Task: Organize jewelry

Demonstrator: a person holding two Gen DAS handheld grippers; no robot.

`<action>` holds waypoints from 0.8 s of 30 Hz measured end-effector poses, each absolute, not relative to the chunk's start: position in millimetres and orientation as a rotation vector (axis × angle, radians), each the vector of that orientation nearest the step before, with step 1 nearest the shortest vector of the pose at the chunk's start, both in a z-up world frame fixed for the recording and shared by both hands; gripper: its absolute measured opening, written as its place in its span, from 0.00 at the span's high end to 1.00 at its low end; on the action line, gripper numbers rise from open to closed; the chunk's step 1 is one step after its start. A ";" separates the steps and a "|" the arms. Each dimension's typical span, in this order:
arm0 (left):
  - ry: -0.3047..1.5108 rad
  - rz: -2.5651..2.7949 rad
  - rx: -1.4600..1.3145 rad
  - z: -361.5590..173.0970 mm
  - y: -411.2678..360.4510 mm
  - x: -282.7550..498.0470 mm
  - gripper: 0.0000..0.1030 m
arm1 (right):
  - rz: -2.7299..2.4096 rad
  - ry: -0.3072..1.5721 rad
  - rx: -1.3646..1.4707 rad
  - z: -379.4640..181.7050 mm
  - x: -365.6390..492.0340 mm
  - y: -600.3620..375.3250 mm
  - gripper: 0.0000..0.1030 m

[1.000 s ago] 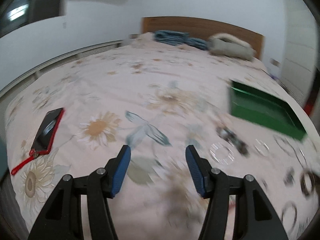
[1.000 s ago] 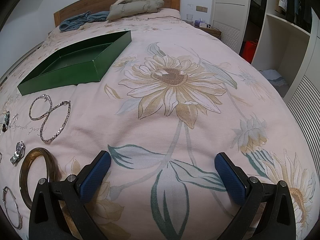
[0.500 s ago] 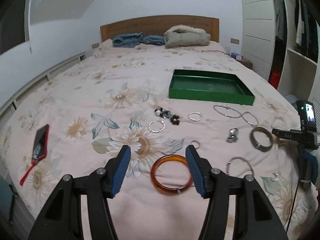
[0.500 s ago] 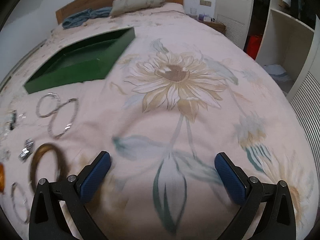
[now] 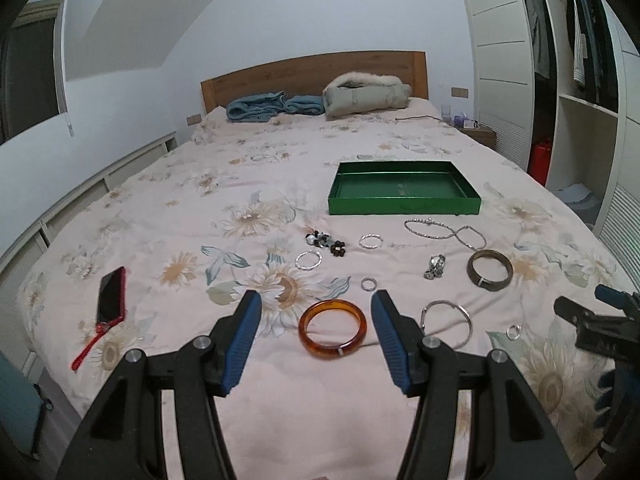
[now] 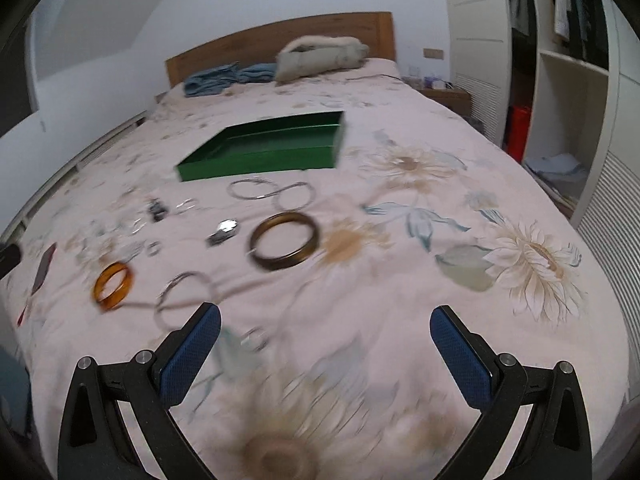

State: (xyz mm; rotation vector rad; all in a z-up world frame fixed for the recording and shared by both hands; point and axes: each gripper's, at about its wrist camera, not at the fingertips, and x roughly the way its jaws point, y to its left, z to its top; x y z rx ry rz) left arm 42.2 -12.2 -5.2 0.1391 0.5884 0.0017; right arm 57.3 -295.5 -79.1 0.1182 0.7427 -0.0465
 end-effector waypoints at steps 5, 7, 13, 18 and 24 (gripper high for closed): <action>0.570 0.016 0.155 0.6 -9.6 22.0 0.47 | -0.111 0.668 0.015 -58.7 20.6 -259.3 0.00; 0.569 0.001 0.143 3.1 -6.5 14.7 0.47 | -0.114 0.645 0.017 -52.6 8.4 -250.4 0.00; 0.540 0.011 0.137 9.2 0.0 -7.3 0.37 | -0.061 0.642 0.023 -52.1 -9.1 -232.5 0.00; 0.519 0.028 0.121 11.7 7.6 -20.5 0.35 | -0.061 0.628 0.020 -49.7 -20.2 -226.3 0.00; 0.514 0.032 0.114 13.5 12.3 -26.2 0.35 | -0.063 0.605 0.015 -45.2 -29.0 -222.9 0.00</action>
